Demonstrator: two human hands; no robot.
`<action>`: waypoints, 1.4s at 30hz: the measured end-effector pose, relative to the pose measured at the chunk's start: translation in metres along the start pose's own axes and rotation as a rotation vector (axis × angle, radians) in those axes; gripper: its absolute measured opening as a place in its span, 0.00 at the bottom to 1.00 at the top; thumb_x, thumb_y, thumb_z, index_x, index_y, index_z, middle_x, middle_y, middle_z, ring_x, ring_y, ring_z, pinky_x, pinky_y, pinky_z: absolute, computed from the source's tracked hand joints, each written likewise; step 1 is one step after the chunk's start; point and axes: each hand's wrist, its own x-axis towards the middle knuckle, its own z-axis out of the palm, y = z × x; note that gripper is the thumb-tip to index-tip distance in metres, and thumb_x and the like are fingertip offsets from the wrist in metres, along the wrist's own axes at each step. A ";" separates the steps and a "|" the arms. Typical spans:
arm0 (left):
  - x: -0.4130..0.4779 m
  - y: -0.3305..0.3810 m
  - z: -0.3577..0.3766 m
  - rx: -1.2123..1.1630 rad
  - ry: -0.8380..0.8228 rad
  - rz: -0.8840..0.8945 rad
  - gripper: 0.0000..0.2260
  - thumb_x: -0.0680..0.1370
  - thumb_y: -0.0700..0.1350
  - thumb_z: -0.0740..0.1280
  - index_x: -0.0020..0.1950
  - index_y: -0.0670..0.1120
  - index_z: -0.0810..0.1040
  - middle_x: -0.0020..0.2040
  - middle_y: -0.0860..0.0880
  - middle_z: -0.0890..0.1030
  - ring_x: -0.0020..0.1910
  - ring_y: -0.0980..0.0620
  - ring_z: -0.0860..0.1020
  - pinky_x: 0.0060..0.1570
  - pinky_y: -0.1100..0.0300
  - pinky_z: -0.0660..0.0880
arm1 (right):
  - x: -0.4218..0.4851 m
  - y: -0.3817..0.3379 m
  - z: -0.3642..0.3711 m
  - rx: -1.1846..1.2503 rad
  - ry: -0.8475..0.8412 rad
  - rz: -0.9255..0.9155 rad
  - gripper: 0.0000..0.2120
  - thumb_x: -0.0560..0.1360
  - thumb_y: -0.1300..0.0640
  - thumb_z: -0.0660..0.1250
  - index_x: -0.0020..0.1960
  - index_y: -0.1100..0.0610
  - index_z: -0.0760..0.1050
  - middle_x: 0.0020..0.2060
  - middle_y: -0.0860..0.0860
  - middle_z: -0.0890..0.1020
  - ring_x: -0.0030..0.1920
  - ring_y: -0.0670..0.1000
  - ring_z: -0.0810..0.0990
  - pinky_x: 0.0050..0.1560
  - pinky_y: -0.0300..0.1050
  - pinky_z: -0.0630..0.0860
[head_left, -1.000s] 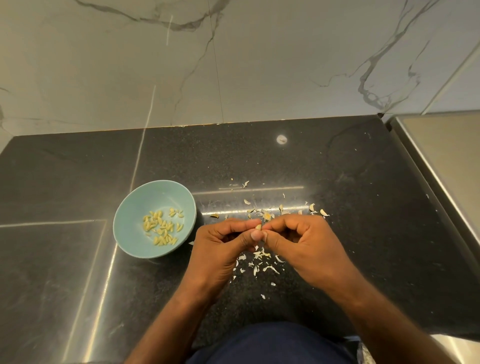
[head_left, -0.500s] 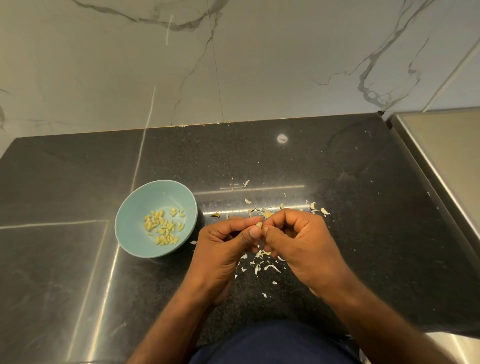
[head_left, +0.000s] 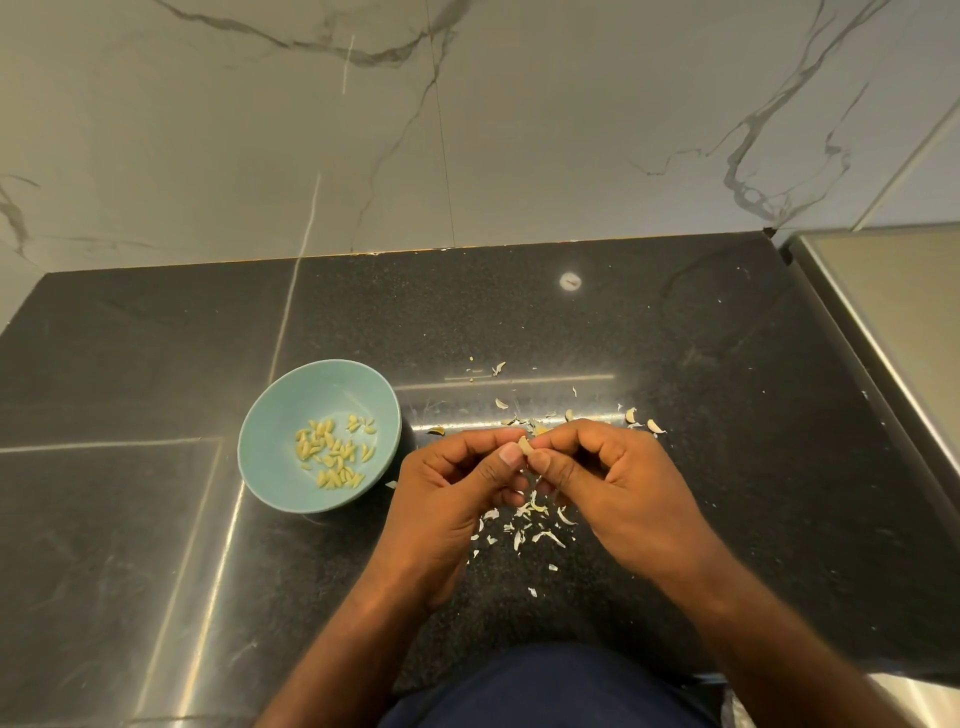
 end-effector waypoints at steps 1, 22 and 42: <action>0.000 0.001 0.000 0.019 0.000 0.006 0.12 0.70 0.43 0.72 0.51 0.41 0.85 0.43 0.40 0.85 0.40 0.49 0.81 0.42 0.60 0.80 | 0.000 0.000 -0.001 -0.006 -0.004 0.004 0.07 0.73 0.49 0.70 0.48 0.49 0.84 0.37 0.42 0.85 0.39 0.44 0.83 0.41 0.36 0.78; 0.002 0.001 0.002 0.096 0.042 -0.026 0.09 0.72 0.42 0.73 0.48 0.39 0.85 0.40 0.39 0.85 0.39 0.47 0.82 0.43 0.59 0.81 | -0.002 0.005 0.003 0.025 0.052 -0.087 0.07 0.74 0.61 0.73 0.51 0.53 0.84 0.41 0.45 0.86 0.43 0.46 0.85 0.46 0.37 0.80; 0.001 0.003 0.004 0.260 0.047 0.033 0.04 0.77 0.39 0.70 0.46 0.43 0.85 0.38 0.43 0.85 0.38 0.50 0.83 0.43 0.59 0.81 | -0.002 0.008 0.004 0.098 0.077 -0.018 0.06 0.74 0.62 0.73 0.49 0.54 0.84 0.39 0.47 0.87 0.41 0.46 0.85 0.45 0.39 0.81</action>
